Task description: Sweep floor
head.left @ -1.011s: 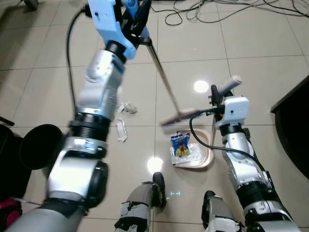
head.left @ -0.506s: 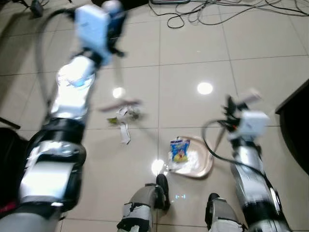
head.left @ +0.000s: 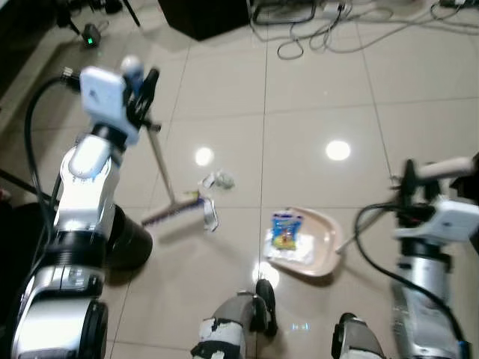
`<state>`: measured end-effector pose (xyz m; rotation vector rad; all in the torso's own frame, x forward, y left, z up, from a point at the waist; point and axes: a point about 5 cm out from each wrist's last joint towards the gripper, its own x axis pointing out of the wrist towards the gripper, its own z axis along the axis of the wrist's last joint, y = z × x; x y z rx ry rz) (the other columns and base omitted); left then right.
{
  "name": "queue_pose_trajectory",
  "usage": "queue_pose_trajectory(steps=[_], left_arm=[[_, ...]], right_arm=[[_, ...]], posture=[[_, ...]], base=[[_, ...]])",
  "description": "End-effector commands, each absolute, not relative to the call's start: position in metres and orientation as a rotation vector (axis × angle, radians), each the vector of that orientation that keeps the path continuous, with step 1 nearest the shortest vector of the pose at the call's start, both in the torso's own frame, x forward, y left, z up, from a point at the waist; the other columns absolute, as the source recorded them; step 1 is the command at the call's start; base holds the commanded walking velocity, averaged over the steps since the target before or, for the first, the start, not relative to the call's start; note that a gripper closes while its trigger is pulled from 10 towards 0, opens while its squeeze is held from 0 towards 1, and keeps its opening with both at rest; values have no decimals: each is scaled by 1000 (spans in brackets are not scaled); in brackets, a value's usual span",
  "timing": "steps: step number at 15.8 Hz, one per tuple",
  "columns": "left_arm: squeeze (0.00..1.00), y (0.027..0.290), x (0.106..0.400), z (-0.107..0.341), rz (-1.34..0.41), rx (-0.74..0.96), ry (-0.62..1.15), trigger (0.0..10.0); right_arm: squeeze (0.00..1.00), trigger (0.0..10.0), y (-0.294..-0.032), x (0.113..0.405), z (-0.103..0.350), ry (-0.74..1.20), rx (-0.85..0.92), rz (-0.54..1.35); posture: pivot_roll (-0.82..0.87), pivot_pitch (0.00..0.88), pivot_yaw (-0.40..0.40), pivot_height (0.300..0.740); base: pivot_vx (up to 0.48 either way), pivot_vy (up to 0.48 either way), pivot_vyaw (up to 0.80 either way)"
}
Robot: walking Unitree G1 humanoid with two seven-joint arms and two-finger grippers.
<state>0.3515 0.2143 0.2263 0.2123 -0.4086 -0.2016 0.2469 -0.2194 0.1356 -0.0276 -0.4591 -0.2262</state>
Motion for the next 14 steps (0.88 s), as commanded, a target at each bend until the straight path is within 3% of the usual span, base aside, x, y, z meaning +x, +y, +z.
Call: queue_pose_trajectory(steps=[1, 4, 7, 14], left_arm=[[0, 226, 342, 226, -167, 244, -407, 10000], [0, 233, 330, 199, -121, 223, -295, 10000], [0, 219, 317, 167, -153, 123, -146, 10000], [0, 187, 303, 169, -188, 112, -133, 10000]], right_arm=[[0, 10000, -215, 242, 151, -496, 3, -209], [0, 10000, -214, 240, 173, -489, 4, -195], [0, 10000, -214, 241, 197, -460, 60, -209], [0, 10000, -223, 248, 248, -432, 170, -230]], posture=[[30, 110, 235, 740], [-20, 72, 221, 740], [-67, 43, 215, 740], [-78, 12, 212, 740]], base=[[0, 0, 0], [0, 0, 0], [0, 0, 0], [0, 0, 74]])
